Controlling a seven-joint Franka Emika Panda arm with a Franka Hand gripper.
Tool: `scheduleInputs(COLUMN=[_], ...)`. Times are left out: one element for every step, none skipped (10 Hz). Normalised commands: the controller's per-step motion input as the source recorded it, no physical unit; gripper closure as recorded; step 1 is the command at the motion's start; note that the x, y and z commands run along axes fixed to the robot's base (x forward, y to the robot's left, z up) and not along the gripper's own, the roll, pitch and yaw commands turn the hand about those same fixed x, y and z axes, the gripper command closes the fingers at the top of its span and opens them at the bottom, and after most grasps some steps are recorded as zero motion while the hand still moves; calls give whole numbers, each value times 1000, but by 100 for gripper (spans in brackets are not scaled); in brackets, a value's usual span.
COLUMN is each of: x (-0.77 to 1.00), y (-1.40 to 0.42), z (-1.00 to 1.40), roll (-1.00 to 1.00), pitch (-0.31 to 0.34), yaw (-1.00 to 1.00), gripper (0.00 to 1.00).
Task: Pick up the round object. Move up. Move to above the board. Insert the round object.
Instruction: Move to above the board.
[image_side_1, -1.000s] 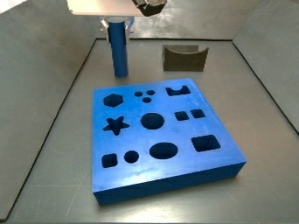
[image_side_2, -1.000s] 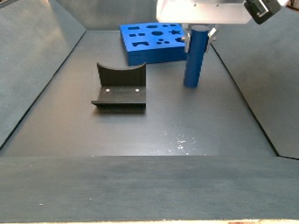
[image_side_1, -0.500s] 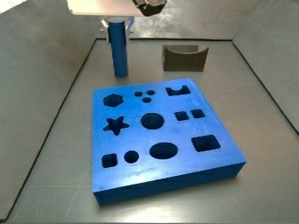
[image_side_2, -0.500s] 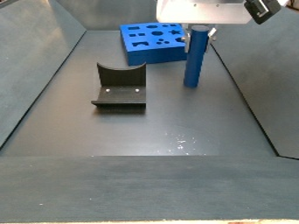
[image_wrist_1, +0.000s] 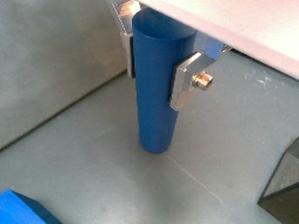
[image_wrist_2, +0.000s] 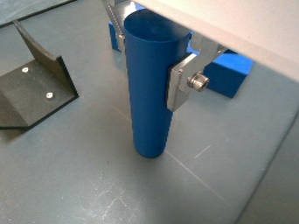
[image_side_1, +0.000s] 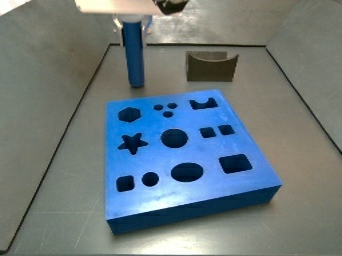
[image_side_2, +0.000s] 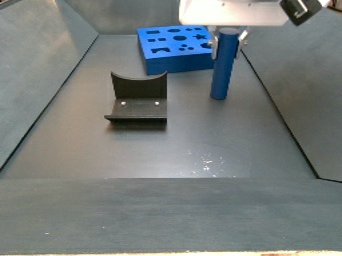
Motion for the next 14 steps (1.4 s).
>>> scheduleInputs(x=[-43, -37, -36, -30, -27, -19, -14, -9, -7, -5, 0, 4, 6, 7], y=[-80, -78, -77, -72, -71, -70, -69, -67, -66, -63, -64, -63, -55, -42], z=[1000, 1000, 1000, 1000, 1000, 1000, 1000, 1000, 1000, 1000, 1000, 988, 841, 646], roll=[163, 147, 138, 113, 104, 84, 69, 49, 40, 22, 11, -2, -9, -17], pitch=[180, 130, 113, 83, 81, 82, 86, 85, 84, 81, 75, 74, 75, 78], yaw=[10, 25, 30, 37, 38, 35, 34, 32, 34, 37, 37, 38, 36, 34], gripper=[100, 100, 100, 100, 100, 100, 100, 100, 100, 100, 100, 100, 100, 100])
